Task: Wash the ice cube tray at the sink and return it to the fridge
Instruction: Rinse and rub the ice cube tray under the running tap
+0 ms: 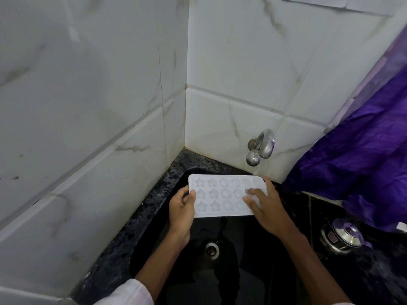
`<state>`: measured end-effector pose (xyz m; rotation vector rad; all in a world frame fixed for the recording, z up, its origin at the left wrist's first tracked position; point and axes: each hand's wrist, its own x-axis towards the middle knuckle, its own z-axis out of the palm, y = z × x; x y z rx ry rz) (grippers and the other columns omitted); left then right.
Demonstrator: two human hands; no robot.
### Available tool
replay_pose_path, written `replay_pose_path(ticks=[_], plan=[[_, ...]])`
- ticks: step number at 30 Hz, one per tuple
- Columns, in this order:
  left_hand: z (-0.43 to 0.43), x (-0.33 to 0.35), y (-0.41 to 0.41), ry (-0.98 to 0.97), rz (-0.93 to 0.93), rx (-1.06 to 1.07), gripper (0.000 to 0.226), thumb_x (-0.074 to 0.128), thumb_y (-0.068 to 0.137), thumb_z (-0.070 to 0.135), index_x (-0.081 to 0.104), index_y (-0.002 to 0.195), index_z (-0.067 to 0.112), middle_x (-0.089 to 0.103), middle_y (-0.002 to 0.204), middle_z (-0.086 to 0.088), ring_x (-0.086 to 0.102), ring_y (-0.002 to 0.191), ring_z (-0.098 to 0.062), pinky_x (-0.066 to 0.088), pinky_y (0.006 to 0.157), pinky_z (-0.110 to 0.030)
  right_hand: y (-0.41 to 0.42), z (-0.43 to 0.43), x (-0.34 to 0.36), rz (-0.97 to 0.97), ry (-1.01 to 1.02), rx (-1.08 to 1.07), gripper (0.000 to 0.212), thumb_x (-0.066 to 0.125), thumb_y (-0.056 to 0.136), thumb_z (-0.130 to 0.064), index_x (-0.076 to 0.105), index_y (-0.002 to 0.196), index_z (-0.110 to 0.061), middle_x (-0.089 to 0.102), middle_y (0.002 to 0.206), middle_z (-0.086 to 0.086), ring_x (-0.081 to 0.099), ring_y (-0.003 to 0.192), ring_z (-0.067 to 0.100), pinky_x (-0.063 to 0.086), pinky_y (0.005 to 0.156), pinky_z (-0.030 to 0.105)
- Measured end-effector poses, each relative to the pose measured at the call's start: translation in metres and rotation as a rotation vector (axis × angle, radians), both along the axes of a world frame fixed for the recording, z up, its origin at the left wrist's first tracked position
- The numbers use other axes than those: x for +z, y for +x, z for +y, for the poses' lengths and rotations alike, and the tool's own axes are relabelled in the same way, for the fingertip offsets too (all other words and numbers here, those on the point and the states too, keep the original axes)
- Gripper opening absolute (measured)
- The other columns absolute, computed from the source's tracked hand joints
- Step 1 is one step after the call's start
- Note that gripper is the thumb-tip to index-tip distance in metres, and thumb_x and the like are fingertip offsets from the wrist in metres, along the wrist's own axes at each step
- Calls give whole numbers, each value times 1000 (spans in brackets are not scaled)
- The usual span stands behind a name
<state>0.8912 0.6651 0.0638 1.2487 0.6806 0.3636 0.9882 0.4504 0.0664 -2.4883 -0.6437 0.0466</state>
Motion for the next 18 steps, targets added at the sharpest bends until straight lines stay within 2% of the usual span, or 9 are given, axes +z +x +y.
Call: replay_pose_path(ticks=[3, 7, 10, 13, 18], plan=[[-1, 2, 3, -21, 2, 22, 19, 51, 102, 13, 67, 109, 19, 77, 91, 3, 74, 86, -16, 60, 72, -33, 3, 4, 6, -4, -29, 7, 35, 51, 97, -43, 63, 122, -21, 21, 155, 5, 26, 141, 27, 23, 107, 28], [0, 3, 6, -48, 16, 40, 19, 52, 102, 14, 67, 113, 15, 76, 96, -2, 74, 88, -20, 61, 76, -38, 13, 1, 6, 21, 5, 14, 28, 53, 96, -43, 66, 113, -25, 19, 157, 7, 26, 143, 28, 23, 109, 29], [-2, 2, 9, -67, 18, 41, 20, 52, 102, 14, 66, 117, 12, 76, 99, -4, 74, 91, -22, 61, 81, -43, 18, 0, 3, 22, -11, 0, 33, 51, 96, -47, 65, 116, -25, 14, 160, 6, 24, 145, 29, 24, 111, 32], [-6, 3, 11, -73, 22, 49, 20, 52, 102, 15, 66, 117, 12, 75, 100, -5, 73, 90, -21, 61, 78, -40, 18, 3, 6, 23, -39, -15, 45, 46, 94, -53, 64, 122, -23, 11, 162, 7, 21, 146, 29, 26, 112, 35], [-6, 7, 16, -104, 15, 64, 20, 52, 102, 15, 65, 116, 12, 75, 101, -7, 73, 91, -24, 61, 81, -43, 21, 1, 13, -17, -55, 16, 45, 47, 94, -49, 68, 121, -19, 19, 158, 9, 25, 142, 27, 19, 108, 25]])
